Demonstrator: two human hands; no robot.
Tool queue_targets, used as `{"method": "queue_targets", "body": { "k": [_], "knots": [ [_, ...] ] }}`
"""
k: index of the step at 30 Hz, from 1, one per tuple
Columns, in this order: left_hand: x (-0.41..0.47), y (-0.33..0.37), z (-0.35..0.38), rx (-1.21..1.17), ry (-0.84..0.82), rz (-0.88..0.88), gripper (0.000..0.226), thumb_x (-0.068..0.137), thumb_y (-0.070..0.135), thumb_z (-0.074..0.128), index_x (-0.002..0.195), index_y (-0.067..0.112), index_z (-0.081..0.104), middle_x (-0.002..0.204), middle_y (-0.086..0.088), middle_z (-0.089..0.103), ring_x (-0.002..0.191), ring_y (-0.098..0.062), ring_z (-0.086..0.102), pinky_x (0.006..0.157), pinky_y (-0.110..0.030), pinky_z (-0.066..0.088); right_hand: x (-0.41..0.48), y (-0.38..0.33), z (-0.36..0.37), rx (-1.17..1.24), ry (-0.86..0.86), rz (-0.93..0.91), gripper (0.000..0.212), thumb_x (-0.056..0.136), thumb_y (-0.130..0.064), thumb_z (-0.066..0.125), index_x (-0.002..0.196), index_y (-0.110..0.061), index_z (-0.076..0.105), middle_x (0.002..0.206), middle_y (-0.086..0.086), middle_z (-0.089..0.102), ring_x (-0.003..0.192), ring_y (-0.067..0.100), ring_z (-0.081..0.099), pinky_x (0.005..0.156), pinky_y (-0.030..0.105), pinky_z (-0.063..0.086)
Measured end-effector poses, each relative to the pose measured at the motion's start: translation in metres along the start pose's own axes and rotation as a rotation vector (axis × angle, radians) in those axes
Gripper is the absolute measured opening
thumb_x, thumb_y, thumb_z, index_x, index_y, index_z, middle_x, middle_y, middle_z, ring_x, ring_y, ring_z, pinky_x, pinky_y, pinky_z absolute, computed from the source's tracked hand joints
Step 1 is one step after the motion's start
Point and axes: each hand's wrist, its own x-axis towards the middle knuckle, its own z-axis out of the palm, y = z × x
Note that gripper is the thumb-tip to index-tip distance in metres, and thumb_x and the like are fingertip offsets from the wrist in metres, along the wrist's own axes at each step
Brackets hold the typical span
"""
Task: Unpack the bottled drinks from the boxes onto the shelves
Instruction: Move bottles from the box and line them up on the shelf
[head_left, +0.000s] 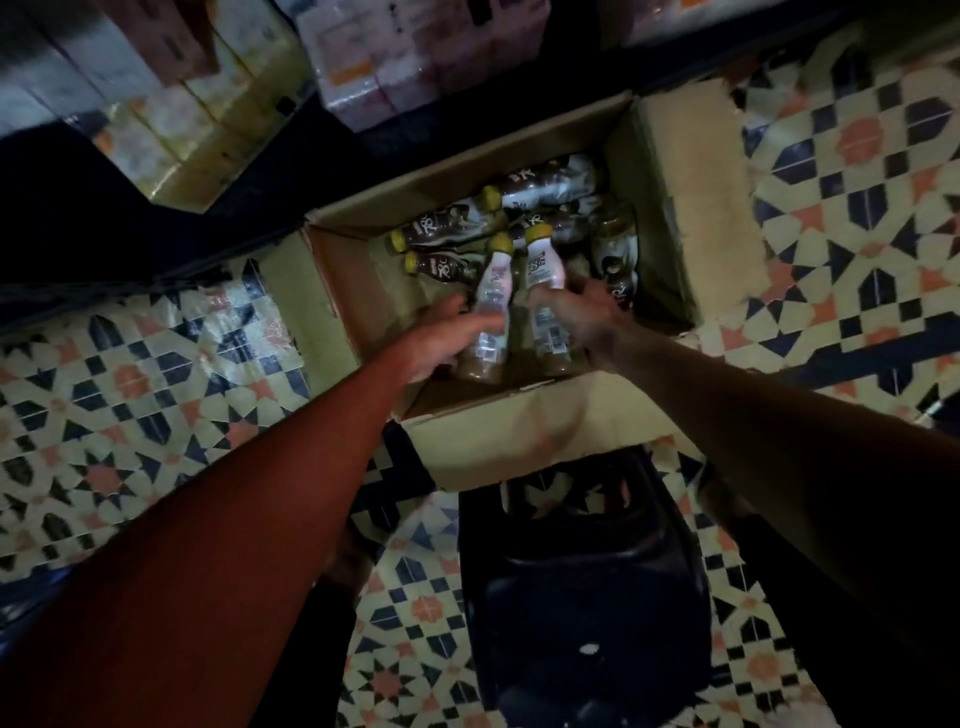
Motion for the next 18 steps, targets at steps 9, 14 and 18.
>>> {"method": "queue_targets", "body": {
  "k": [9, 14, 18],
  "knots": [
    [-0.115, 0.045, 0.025, -0.259, 0.103, 0.04, 0.036, 0.048, 0.018, 0.06, 0.083, 0.013, 0.064, 0.077, -0.009, 0.064, 0.074, -0.028, 0.061, 0.069, -0.04, 0.049, -0.106, -0.014, 0.017, 0.152, 0.01, -0.157, 0.007, 0.086, -0.007, 0.069, 0.089, -0.013, 0.072, 0.074, 0.0, 0.075, 0.069, 0.017, 0.074, 0.061, 0.03, 0.057],
    [-0.191, 0.059, 0.033, -0.279, 0.124, 0.061, 0.036, 0.071, 0.031, 0.06, 0.102, 0.013, 0.069, 0.091, -0.012, 0.074, 0.082, -0.033, 0.07, 0.075, -0.044, 0.058, -0.185, -0.026, 0.02, 0.182, 0.024, -0.183, 0.013, 0.084, -0.012, 0.071, 0.095, -0.015, 0.073, 0.086, 0.003, 0.077, 0.08, 0.021, 0.076, 0.069, 0.036, 0.06],
    [-0.264, 0.077, 0.036, -0.202, 0.216, 0.096, 0.039, 0.07, 0.041, 0.061, 0.1, 0.018, 0.071, 0.09, -0.011, 0.076, 0.088, -0.035, 0.072, 0.08, -0.05, 0.058, -0.253, -0.045, 0.019, 0.221, 0.027, -0.18, 0.009, 0.088, -0.014, 0.072, 0.096, -0.019, 0.071, 0.087, 0.002, 0.078, 0.081, 0.022, 0.076, 0.072, 0.04, 0.061]
  ]
}}
